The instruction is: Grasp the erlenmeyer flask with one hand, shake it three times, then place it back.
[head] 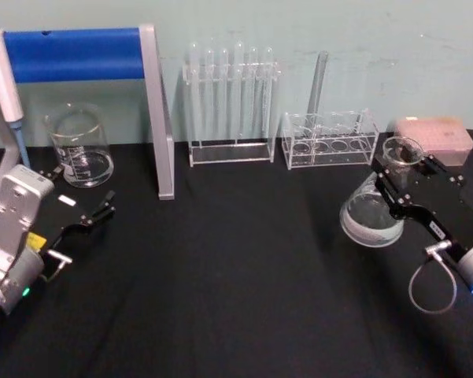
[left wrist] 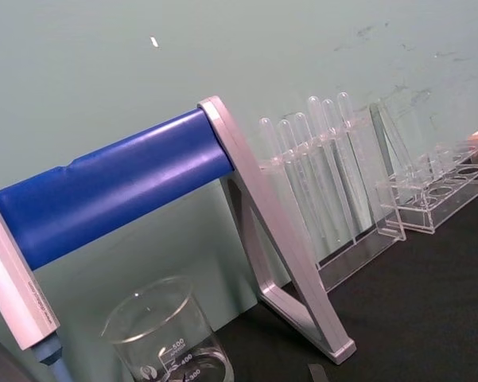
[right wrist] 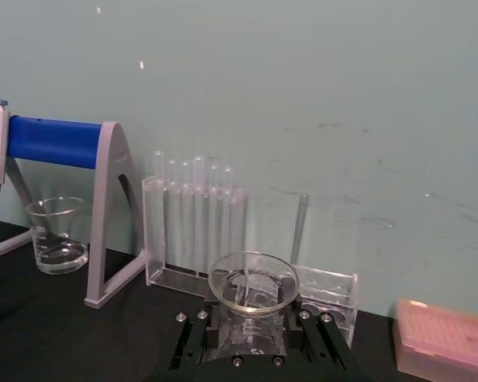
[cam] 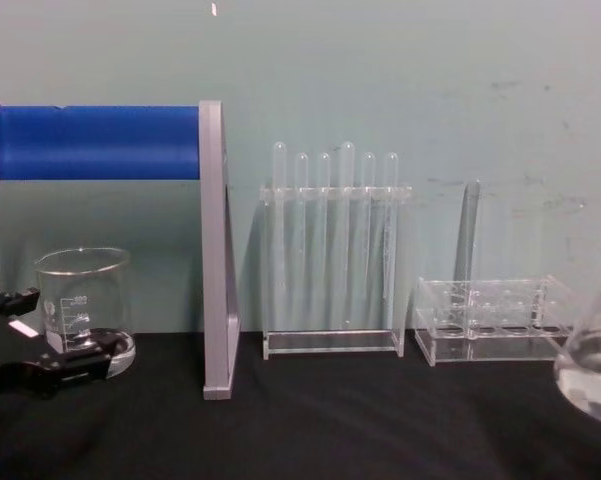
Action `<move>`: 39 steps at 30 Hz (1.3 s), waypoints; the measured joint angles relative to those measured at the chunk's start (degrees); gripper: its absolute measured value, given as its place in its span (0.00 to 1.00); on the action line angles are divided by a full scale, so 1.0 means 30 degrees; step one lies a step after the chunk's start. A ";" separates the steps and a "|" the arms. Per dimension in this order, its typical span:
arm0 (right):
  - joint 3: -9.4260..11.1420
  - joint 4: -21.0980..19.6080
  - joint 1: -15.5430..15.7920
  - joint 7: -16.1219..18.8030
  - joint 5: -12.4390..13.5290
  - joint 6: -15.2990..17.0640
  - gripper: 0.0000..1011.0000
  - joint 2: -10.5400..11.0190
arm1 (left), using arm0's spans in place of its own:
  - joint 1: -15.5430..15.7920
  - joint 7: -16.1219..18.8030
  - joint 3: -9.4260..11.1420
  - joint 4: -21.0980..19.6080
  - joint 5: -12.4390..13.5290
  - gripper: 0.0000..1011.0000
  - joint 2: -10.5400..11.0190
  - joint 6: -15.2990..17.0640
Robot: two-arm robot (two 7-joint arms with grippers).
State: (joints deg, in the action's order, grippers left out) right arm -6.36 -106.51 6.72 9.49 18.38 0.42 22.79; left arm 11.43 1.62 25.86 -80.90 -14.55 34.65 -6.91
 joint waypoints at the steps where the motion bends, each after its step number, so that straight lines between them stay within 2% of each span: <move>1: 0.0046 0.0034 -0.0031 0.0039 -0.0034 0.0039 0.44 -0.0052 | 0.0000 0.0000 0.0000 0.0000 0.0000 0.99 0.0000 0.0000; 5: -0.0089 0.0314 -0.0389 0.0475 -0.0102 0.0127 0.44 -0.0182 | 0.0000 0.0000 0.0001 -0.0001 0.0000 0.99 -0.0001 0.0000; 9: -0.0683 0.0822 -0.1078 0.1344 -0.0150 0.0217 0.44 -0.0344 | 0.0000 0.0000 0.0001 -0.0001 0.0000 0.99 0.0000 0.0000; 13: -0.1603 0.1421 -0.1911 0.2426 -0.0150 0.0275 0.44 -0.0469 | 0.0000 0.0000 0.0001 -0.0001 0.0000 0.99 0.0000 0.0000; 19: -0.3612 0.2488 -0.3468 0.4334 0.0056 0.0292 0.44 -0.0596 | 0.0001 0.0000 0.0000 -0.0001 0.0000 0.99 0.0000 0.0000; 23: -0.4500 0.3006 -0.4148 0.5080 0.0208 0.0267 0.44 -0.0633 | 0.0001 0.0000 0.0001 -0.0001 0.0000 0.99 -0.0001 0.0000; 27: -0.5089 0.3339 -0.4602 0.5446 0.0338 0.0200 0.44 -0.0640 | 0.0000 0.0001 0.0000 -0.0001 0.0000 0.99 0.0000 0.0000; 39: -0.5788 0.3614 -0.5082 0.5498 0.0672 0.0113 0.44 -0.0343 | 0.0000 0.0000 0.0001 -0.0001 0.0000 0.99 0.0000 0.0000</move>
State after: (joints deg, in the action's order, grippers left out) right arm -23.72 -95.67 -8.53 25.99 20.40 0.76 21.76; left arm 11.43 1.62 25.86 -80.90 -14.55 34.65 -6.91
